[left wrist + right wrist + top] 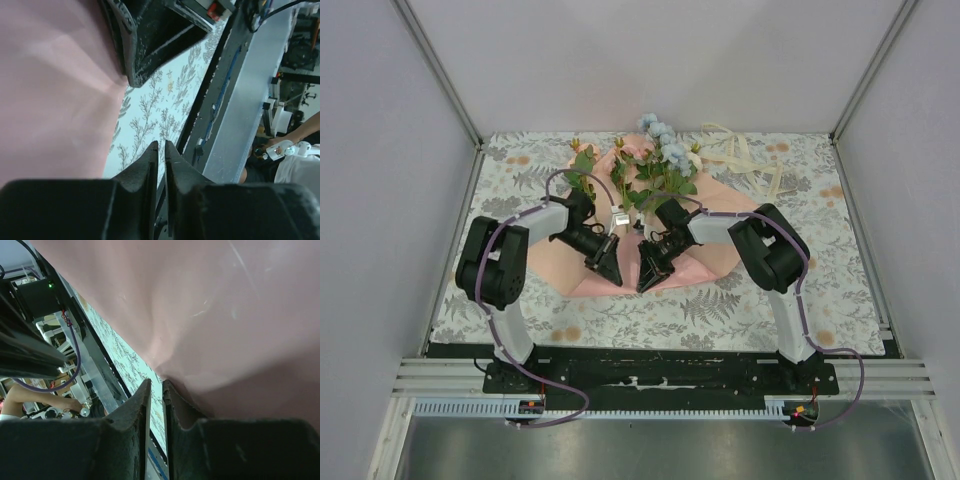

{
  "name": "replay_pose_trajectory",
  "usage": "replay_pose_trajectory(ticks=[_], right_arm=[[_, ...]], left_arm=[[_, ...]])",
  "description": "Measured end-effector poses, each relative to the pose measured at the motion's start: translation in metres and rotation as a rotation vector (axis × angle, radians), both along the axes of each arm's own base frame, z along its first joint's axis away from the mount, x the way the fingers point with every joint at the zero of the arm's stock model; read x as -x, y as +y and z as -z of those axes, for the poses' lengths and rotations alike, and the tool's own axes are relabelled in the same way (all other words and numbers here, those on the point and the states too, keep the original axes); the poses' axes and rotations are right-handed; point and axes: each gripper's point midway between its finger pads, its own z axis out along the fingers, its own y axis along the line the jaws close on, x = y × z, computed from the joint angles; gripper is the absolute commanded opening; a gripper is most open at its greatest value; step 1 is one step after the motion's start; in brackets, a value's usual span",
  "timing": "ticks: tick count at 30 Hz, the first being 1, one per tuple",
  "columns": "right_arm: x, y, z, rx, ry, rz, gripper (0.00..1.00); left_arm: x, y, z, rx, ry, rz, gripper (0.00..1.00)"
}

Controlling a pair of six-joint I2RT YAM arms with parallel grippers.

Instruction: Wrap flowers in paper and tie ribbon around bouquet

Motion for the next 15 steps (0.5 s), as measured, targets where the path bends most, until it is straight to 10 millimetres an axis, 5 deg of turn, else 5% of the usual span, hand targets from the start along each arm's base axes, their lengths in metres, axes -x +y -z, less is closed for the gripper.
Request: replay_pose_trajectory(ticks=[4, 9, 15], right_arm=[[0.000, 0.000, 0.000, 0.002, 0.000, 0.002, 0.23], [-0.002, -0.005, 0.001, 0.005, 0.001, 0.019, 0.28], [-0.003, -0.037, -0.004, 0.027, -0.005, 0.083, 0.29]], left_arm=[[-0.002, -0.018, 0.025, -0.065, 0.031, -0.015, 0.02], [-0.012, -0.012, 0.063, -0.173, 0.106, -0.092, 0.02], [-0.008, -0.010, 0.067, -0.196, 0.164, -0.124, 0.02]])
